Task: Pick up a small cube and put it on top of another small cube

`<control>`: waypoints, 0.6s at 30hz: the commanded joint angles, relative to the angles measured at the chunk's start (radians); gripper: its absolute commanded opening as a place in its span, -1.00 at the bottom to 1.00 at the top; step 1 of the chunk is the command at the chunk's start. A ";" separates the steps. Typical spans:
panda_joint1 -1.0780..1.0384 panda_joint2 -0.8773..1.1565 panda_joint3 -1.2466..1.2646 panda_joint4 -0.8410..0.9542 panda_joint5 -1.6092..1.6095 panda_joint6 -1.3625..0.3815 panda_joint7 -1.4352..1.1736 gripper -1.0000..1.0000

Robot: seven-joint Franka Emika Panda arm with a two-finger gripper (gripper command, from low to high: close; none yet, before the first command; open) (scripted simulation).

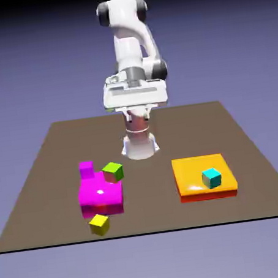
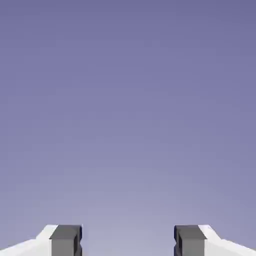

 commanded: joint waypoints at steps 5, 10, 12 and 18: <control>0.163 -0.099 -0.160 0.097 -0.130 -0.160 -0.218 0.00; 0.326 -0.197 -0.319 0.195 -0.261 -0.319 -0.435 0.00; 0.391 -0.237 -0.383 0.234 -0.313 -0.383 -0.522 0.00; 0.587 -0.355 -0.575 0.351 -0.469 -0.575 -0.783 0.00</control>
